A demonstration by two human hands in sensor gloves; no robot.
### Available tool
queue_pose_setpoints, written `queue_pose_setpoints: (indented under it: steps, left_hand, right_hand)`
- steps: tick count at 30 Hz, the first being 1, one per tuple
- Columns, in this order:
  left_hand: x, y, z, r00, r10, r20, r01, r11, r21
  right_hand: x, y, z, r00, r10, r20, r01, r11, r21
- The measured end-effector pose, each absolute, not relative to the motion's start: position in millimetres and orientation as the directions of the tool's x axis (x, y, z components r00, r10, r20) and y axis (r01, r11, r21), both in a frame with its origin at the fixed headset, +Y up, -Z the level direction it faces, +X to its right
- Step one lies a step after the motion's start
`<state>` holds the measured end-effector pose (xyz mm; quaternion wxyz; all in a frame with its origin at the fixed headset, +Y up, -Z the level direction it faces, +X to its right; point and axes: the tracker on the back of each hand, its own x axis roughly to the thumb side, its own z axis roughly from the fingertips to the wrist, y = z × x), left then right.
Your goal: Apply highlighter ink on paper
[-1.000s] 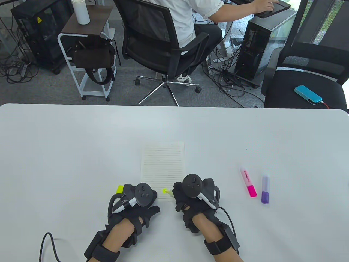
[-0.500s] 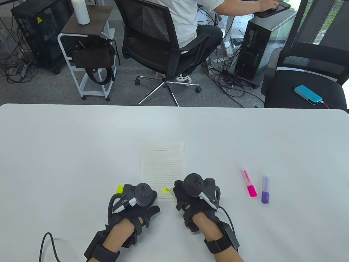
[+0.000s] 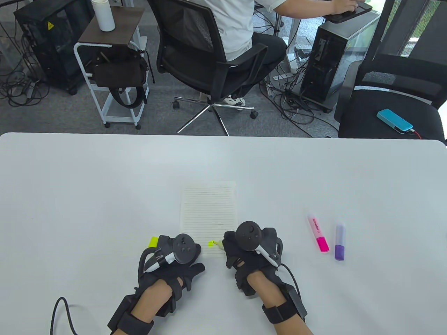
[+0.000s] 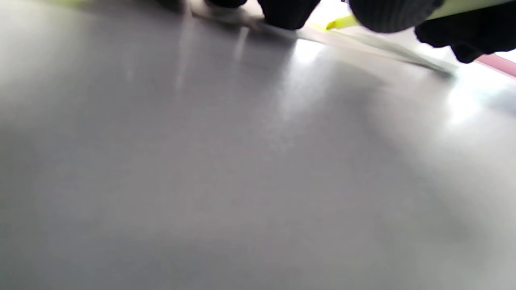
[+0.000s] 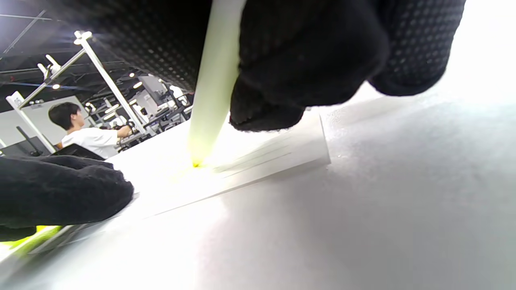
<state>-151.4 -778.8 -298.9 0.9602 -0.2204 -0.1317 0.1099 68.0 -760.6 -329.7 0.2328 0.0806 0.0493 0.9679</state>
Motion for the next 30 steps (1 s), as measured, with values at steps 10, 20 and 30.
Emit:
queue_pose_setpoints:
  steps: [10, 20, 30]
  left_hand:
    - [-151.3, -779.1, -299.2, 0.941, 0.269, 0.205, -0.152, 0.879, -0.452]
    - [-151.4, -779.4, -299.4, 0.941, 0.270, 0.205, -0.153, 0.879, -0.452]
    - [-151.4, -779.8, -299.4, 0.941, 0.270, 0.205, -0.153, 0.879, -0.452]
  right_hand:
    - [67.8, -762.3, -330.1, -0.885, 0.446, 0.135, -0.433, -0.894, 0.112]
    - [67.1, -759.8, -327.7, -0.885, 0.442, 0.147, -0.429, -0.896, 0.112]
    - [65.3, -758.4, -325.1, -0.896, 0.417, 0.150, -0.406, -0.908, 0.104]
